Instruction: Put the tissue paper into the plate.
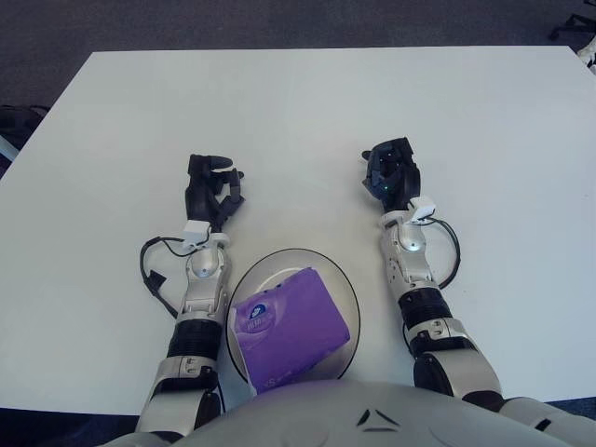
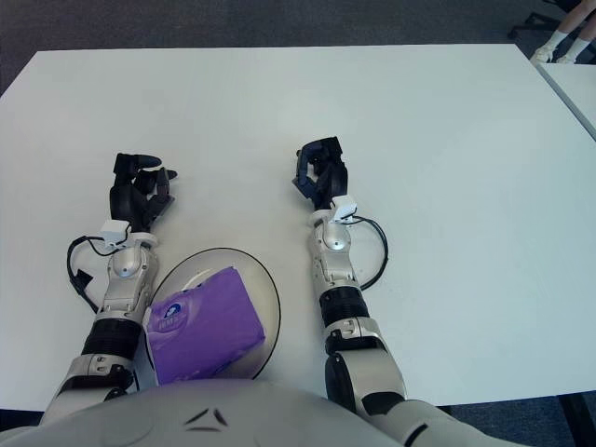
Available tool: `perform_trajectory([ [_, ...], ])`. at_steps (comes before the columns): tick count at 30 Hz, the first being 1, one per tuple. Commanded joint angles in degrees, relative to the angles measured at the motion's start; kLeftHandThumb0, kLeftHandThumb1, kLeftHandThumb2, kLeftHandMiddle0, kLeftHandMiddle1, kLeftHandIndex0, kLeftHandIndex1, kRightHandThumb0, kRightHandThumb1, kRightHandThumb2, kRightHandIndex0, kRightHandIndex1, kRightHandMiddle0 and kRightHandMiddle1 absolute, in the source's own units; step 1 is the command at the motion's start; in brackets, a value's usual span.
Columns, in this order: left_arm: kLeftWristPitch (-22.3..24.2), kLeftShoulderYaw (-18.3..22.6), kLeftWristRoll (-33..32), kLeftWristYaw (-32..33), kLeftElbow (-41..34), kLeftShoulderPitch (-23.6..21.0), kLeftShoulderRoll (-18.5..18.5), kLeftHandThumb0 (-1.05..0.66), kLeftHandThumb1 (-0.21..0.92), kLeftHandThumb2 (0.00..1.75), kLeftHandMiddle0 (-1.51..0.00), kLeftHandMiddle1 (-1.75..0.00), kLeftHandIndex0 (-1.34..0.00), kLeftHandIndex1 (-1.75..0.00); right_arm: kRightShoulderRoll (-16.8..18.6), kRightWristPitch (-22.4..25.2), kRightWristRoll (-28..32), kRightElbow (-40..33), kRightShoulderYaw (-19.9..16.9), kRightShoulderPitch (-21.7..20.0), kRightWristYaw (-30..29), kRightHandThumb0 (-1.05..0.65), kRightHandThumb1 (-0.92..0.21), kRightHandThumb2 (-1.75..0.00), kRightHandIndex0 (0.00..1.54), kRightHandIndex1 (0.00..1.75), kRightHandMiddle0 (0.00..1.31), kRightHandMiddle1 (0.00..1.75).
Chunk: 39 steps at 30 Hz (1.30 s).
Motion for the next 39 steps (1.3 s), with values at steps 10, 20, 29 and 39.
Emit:
perform_trajectory([
  [10,1.5,-0.5,1.3,-0.1,10.1,9.1,-1.9,-0.36,0.82,0.68,-0.47,-1.3,-0.25,-1.75,0.2,-0.3,-1.2,10.8,-2.2,2.9,-1.3,-0.38,-0.71,-0.82,0.58,1.29,0.31,1.75],
  [20,1.6,-0.5,1.2,-0.4,10.0,9.0,-1.8,-0.36,0.8,0.7,-0.45,-1.3,-0.26,-1.75,0.1,-2.0,-1.2,15.2,-3.0,2.2,-0.5,-0.38,-0.67,-0.88,0.59,1.31,0.34,1.75],
  [29,1.9,-0.4,1.0,-0.7,9.3,9.2,-1.7,-0.36,0.78,0.74,-0.45,-1.31,-0.27,-1.75,-0.3,-2.8,-0.8,17.8,-4.1,1.5,0.9,-0.38,-0.65,-0.9,0.59,1.31,0.35,1.75],
  [39,0.8,-0.2,0.9,-0.2,8.3,9.3,-2.1,-0.36,0.81,0.69,-0.45,-1.31,-0.25,-1.75,0.2,-2.4,-1.0,15.4,-4.1,2.7,1.3,-0.39,-0.64,-0.91,0.58,1.31,0.36,1.75],
])
